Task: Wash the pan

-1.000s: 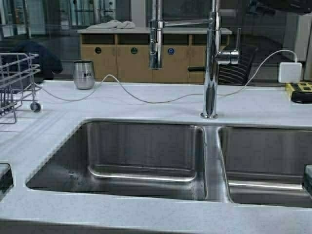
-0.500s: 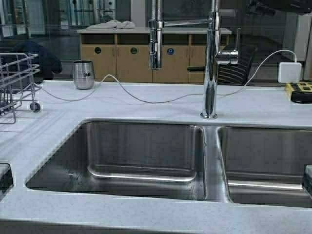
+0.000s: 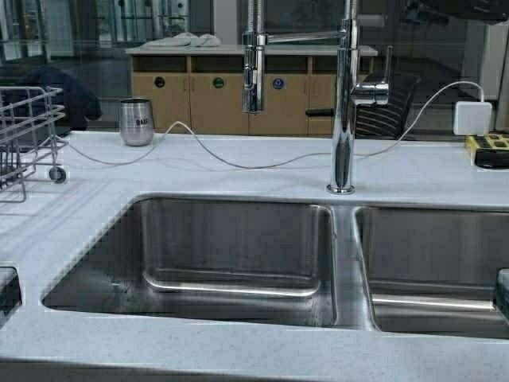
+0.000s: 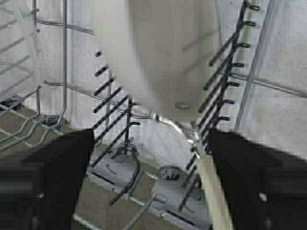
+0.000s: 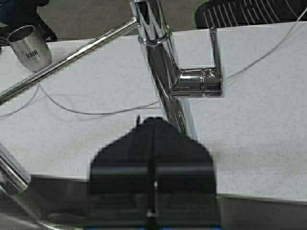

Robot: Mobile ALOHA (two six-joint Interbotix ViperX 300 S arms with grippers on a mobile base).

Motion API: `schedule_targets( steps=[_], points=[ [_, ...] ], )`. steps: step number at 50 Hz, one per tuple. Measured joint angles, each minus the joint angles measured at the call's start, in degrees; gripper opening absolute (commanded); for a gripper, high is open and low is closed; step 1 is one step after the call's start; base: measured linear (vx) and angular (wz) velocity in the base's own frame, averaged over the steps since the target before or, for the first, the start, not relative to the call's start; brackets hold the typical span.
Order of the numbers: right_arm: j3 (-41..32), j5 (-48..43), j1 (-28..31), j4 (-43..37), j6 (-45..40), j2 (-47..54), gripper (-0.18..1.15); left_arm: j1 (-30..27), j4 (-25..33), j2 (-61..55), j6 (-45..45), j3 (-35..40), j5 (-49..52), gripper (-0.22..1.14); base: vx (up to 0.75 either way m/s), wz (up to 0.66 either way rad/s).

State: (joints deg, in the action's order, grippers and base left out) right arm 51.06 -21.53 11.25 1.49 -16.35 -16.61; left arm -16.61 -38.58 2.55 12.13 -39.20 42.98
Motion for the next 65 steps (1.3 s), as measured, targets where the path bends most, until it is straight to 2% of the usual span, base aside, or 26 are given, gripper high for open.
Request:
schedule_targets(
  steps=[21, 38, 65],
  points=[
    [0.0, 0.0, 0.0, 0.09, 0.0, 0.0, 0.07, 0.0, 0.18, 0.0, -0.09, 0.62, 0.09, 1.01, 0.0, 0.0],
    [0.0, 0.0, 0.0, 0.0, 0.0, 0.0, 0.07, 0.18, 3.16, 1.93, -0.44, 3.34, 0.09, 1.01, 0.0, 0.0],
    [0.0, 0.0, 0.0, 0.09, 0.0, 0.0, 0.07, 6.24, 3.69, 13.45, -1.67, 5.54, 1.93, 1.01, 0.0, 0.0]
  ],
)
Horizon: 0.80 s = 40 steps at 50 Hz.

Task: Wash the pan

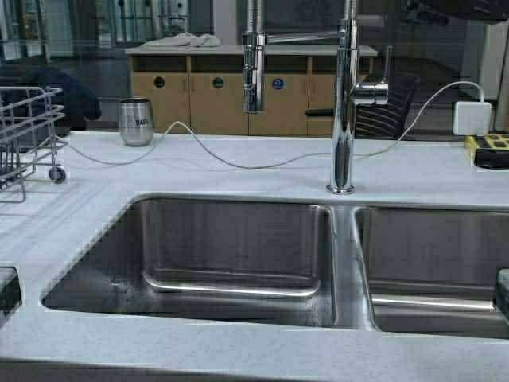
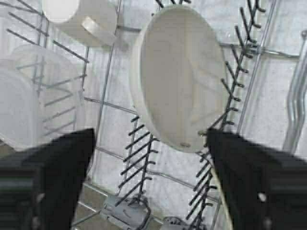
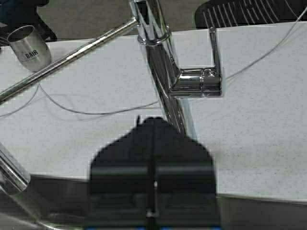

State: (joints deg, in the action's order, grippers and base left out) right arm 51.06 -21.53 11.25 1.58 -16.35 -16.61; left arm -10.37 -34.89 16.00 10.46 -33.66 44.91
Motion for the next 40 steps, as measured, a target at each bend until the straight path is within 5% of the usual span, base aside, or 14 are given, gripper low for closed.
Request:
schedule_targets(
  steps=[40],
  points=[
    [0.0, 0.0, -0.09, 0.09, 0.09, 0.0, 0.07, 1.05, 0.0, 6.33, -0.09, 0.0, 0.09, 1.01, 0.0, 0.0]
  ],
)
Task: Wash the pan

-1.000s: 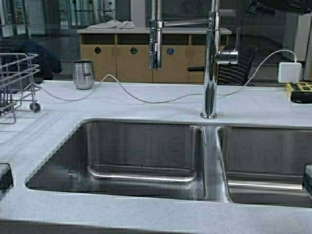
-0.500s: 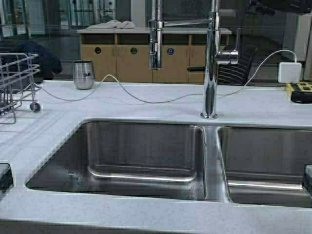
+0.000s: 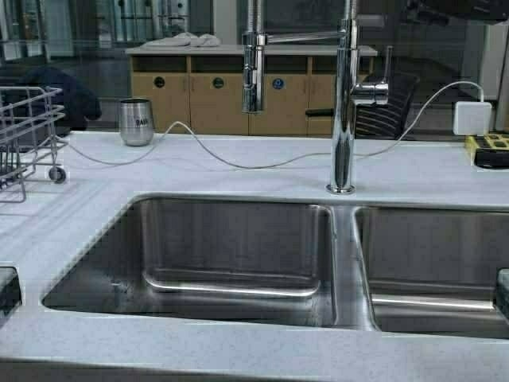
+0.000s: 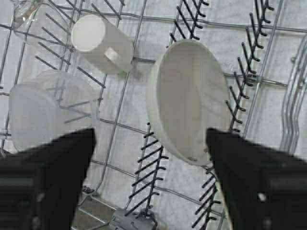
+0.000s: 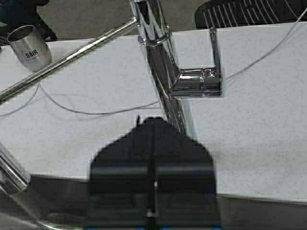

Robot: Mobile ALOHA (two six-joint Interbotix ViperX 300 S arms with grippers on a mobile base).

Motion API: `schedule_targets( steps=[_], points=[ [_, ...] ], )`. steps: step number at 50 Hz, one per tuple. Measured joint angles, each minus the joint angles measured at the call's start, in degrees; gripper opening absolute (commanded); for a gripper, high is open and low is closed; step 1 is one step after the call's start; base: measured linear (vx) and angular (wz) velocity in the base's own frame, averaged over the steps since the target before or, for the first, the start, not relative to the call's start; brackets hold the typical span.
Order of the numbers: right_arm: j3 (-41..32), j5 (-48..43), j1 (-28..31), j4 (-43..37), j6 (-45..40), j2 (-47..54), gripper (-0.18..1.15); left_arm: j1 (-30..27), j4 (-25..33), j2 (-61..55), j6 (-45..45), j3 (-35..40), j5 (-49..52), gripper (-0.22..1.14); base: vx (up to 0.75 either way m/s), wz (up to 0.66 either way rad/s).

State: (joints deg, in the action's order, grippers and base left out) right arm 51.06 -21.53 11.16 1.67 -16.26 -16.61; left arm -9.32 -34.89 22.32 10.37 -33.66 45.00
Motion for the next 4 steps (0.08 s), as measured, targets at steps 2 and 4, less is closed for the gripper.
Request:
schedule_targets(
  steps=[2, 4],
  points=[
    [0.0, 0.0, 0.0, 0.0, -0.09, 0.0, 0.07, 0.0, 0.0, -0.09, 0.0, 0.09, 0.0, 1.01, 0.0, 0.0],
    [0.0, 0.0, 0.09, 0.0, 0.0, 0.0, 0.07, 0.0, 0.0, -0.18, 0.0, 0.09, 0.0, 1.01, 0.0, 0.0]
  ],
)
